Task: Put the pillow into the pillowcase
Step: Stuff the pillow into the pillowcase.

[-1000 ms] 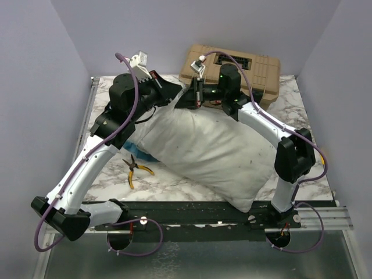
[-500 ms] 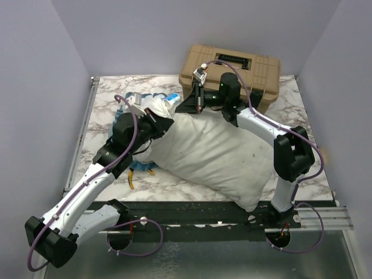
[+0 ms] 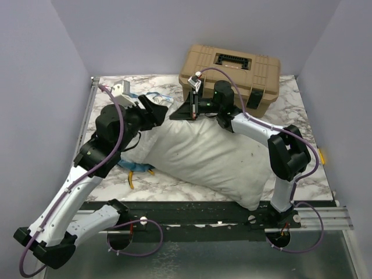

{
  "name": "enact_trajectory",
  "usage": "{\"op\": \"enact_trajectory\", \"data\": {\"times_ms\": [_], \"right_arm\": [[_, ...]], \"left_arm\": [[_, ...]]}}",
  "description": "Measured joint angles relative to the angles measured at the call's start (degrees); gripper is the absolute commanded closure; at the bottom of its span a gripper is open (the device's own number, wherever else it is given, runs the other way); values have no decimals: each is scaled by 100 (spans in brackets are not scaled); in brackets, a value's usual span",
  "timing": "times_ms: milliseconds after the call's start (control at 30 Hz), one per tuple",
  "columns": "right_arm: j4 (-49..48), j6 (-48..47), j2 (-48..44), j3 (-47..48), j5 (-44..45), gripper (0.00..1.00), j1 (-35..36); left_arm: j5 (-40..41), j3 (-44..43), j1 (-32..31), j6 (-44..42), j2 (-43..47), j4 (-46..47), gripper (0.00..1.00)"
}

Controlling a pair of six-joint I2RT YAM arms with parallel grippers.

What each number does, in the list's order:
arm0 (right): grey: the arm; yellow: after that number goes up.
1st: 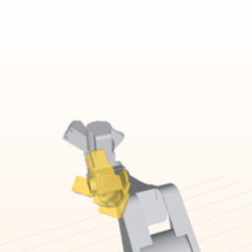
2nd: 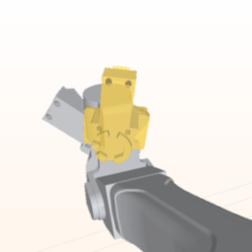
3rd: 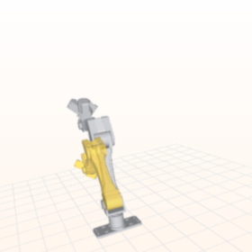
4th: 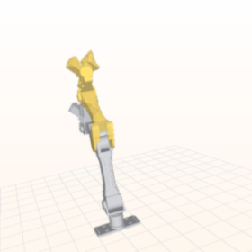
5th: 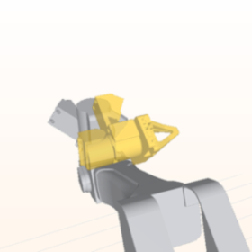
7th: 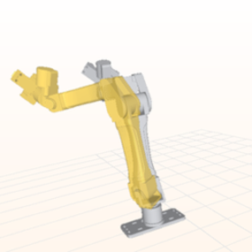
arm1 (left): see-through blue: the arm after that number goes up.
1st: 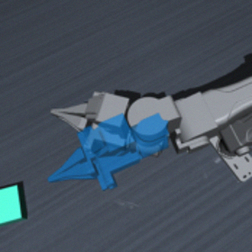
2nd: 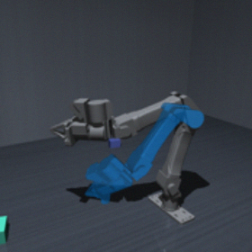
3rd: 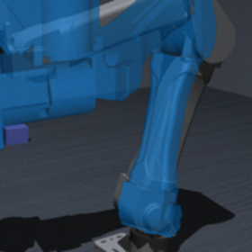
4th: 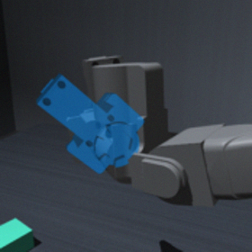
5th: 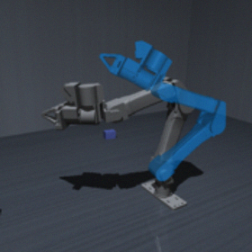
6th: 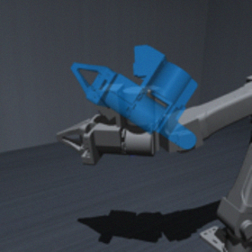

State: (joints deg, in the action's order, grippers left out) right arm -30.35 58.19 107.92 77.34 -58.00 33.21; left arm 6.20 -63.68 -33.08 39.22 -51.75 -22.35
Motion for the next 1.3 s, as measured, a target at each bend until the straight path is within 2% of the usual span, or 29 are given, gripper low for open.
{"op": "enact_trajectory", "data": {"times_ms": [267,400,467,533,633,733,1033,1300], "right_arm": [[-2,26,0,0,90,100,0],[4,31,0,22,98,100,0],[11,31,0,39,96,100,0],[26,33,0,50,96,100,0],[44,33,2,83,96,100,0],[63,28,2,122,94,100,0],[649,-273,-4,356,76,100,0],[2103,-1379,-59,1071,-330,100,57]], "left_arm": [[922,-2107,-4,-1161,-992,-1226,30],[1152,-2664,-7,-1700,-1744,-1932,28],[1268,-2732,-7,-1895,-2037,-2221,30],[1401,-2739,-7,-2024,-2208,-2457,41],[1646,-2739,-7,-2146,-2334,-2649,76],[1934,-2750,-4,-2260,-2409,-2726,100],[2391,-3226,-22,-2433,-2623,-2699,100],[2566,-3213,-17,-2535,-2079,-1886,100]]}}
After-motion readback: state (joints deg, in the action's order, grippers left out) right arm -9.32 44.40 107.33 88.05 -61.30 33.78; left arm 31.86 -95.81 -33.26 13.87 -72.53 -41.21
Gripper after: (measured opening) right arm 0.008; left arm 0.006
